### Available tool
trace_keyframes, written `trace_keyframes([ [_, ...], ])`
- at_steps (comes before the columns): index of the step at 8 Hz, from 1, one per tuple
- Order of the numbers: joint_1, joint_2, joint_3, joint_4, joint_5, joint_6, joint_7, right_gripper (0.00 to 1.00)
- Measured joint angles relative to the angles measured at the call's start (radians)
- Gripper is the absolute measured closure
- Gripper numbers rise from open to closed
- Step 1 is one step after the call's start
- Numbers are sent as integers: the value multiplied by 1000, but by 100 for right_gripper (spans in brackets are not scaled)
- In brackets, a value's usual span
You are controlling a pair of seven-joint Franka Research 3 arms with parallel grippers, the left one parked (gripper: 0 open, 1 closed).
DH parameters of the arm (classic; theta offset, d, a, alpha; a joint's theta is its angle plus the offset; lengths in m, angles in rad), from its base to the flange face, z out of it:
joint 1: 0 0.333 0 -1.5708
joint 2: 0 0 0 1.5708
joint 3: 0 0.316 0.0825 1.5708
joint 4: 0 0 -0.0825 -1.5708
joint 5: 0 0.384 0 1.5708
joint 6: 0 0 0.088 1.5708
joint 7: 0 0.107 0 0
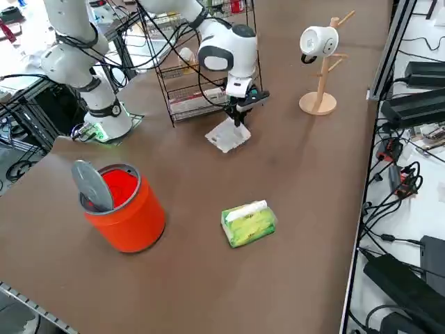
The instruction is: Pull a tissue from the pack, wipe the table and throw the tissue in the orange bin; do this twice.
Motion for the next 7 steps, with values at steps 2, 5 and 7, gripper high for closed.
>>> trace_keyframes([
  [2,24,20,0,30,0,0,31,99],
  [5,51,44,0,71,0,0,69,99],
  [7,63,56,0,101,0,0,90,99],
])
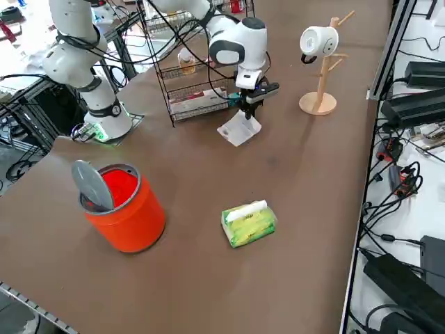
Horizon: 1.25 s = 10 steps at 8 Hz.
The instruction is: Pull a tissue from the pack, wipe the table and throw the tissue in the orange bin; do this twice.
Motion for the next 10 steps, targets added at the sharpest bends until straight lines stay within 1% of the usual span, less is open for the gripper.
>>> trace_keyframes([
  [1,3,2,0,7,0,-3,2,99],
  [3,2,1,-4,10,-2,-74,-6,99],
  [5,-1,-16,-25,13,-4,-175,-62,99],
  [7,-20,-54,-49,6,-9,-266,-130,99],
  [9,-51,-62,-58,-44,-64,-262,-149,99],
  [10,-66,-57,-60,-78,-83,-231,-150,99],
])
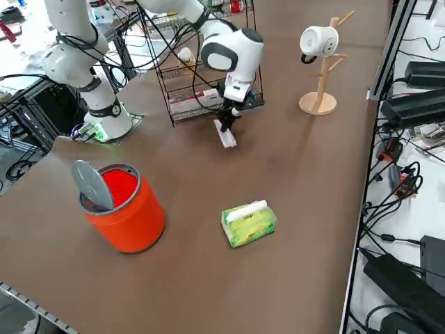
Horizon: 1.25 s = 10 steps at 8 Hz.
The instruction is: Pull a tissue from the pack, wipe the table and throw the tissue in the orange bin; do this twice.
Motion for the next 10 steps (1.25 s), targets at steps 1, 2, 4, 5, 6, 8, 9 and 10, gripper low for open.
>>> trace_keyframes([
  [1,-9,9,0,-23,-6,31,-2,99],
  [2,-12,17,0,-32,-8,45,-4,99],
  [4,-13,20,-1,-36,-36,47,-5,99],
  [5,-16,20,-4,-40,-51,46,-5,99],
  [6,-20,20,-5,-42,-64,45,-7,99],
  [8,-24,19,-7,-45,-92,40,-7,99],
  [9,-27,18,-9,-46,-101,35,-7,99],
  [10,-31,17,-12,-48,-109,25,-7,99],
])
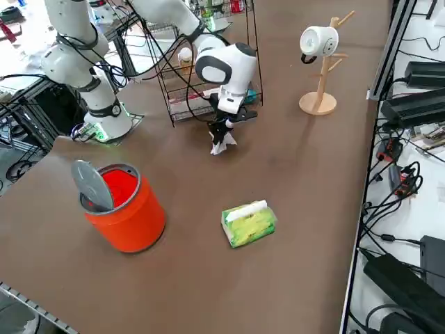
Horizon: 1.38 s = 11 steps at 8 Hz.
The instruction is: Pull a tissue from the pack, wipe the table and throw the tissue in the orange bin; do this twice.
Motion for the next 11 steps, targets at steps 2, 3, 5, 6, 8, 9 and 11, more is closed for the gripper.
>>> trace_keyframes([
  [2,-6,-1,-8,-4,-35,-39,0,99],
  [3,-7,-1,-11,-7,-44,-48,0,99],
  [5,-8,-6,-15,-15,-52,-51,0,99],
  [6,-8,-10,-18,-22,-55,-52,0,99],
  [8,-13,-22,-24,-45,-64,-64,0,99],
  [9,-19,-27,-26,-57,-66,-69,0,99],
  [11,-24,-38,-29,-78,-70,-81,0,99],
])
